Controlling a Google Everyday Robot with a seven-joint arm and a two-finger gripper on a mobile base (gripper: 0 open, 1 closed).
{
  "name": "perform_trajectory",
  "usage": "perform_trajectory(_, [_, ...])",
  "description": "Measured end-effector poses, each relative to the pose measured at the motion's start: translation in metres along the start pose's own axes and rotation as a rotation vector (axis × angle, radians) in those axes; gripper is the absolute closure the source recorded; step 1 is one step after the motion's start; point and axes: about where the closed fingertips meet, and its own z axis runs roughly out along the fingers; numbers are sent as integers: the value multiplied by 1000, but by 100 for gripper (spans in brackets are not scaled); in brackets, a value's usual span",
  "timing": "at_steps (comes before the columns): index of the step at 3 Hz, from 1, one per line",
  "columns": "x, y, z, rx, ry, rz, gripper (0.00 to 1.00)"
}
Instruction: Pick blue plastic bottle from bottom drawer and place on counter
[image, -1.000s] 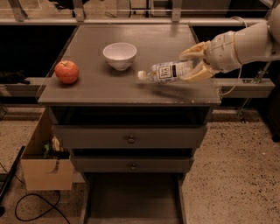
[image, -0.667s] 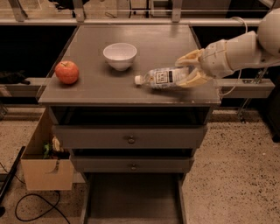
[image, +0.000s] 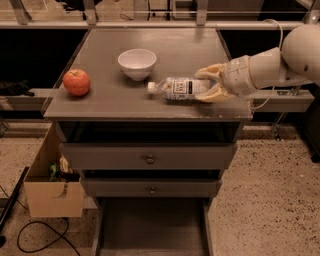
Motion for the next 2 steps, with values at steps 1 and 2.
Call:
perform_trajectory(1, [0,0,0,0,0,0,51])
perform_trajectory(2, [0,0,0,0,0,0,28])
